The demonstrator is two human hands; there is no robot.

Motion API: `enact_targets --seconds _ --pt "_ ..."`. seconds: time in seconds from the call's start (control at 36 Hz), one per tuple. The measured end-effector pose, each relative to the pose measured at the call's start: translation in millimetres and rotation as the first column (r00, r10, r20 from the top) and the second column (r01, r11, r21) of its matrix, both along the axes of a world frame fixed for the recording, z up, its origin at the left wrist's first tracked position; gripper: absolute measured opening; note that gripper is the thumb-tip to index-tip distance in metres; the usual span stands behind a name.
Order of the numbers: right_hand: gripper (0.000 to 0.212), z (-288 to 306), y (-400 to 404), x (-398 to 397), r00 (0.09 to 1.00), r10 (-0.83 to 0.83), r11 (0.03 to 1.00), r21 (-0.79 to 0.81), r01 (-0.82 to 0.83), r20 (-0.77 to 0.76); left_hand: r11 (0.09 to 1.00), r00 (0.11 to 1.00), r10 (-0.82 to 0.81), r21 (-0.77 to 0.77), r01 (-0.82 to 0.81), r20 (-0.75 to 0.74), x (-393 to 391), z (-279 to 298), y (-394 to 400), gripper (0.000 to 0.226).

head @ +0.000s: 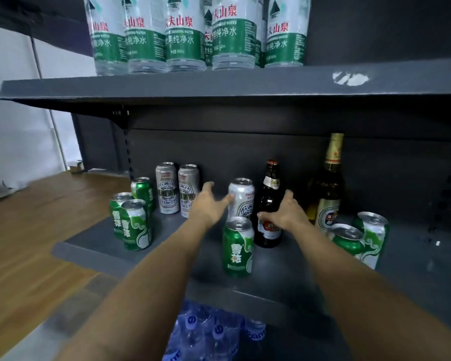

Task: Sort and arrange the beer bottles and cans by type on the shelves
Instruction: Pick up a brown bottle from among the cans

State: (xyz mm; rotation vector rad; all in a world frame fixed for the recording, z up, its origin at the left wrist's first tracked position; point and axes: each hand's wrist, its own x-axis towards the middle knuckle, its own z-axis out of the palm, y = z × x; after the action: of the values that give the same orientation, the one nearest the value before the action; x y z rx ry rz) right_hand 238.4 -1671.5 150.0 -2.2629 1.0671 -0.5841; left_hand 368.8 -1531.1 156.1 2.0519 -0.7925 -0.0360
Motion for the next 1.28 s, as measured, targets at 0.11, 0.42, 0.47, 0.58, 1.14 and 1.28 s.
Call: enact_targets --seconds 0.11,0.42,0.47,0.58,1.14,1.28 --pt "0.101 -11.4 0.5 17.3 0.998 -0.067 0.997 0.041 0.066 0.021 0.985 0.975 -0.173 -0.041 0.168 -0.137 20.1 -3.8 -24.0 0.101" --pt "0.082 -20.0 2.0 31.0 0.976 -0.212 0.977 0.001 0.212 0.059 0.907 0.873 -0.419 -0.165 0.388 -0.251 44.5 -37.2 -59.4 0.062" --pt "0.082 -18.0 3.2 30.9 0.973 -0.225 0.974 -0.007 0.225 0.043 0.908 0.876 -0.413 -0.185 0.376 -0.25 44.5 -39.9 -61.7 0.061" --pt "0.08 -15.1 10.0 30.2 0.957 -0.29 0.956 -0.04 0.29 0.016 0.931 0.915 -0.353 -0.17 0.323 -0.195 42.3 -37.5 -61.0 0.054" --pt "0.068 -2.5 48.7 -22.1 0.921 -0.382 0.911 -0.132 0.39 0.083 0.988 0.979 -0.144 -0.074 0.135 -0.145 35.1 -27.8 -23.1 0.059" --pt "0.08 1.1 62.8 -38.8 0.934 -0.339 0.922 -0.156 0.354 0.116 0.997 0.994 -0.024 -0.074 0.017 -0.105 25.5 -24.4 -0.6 0.062"
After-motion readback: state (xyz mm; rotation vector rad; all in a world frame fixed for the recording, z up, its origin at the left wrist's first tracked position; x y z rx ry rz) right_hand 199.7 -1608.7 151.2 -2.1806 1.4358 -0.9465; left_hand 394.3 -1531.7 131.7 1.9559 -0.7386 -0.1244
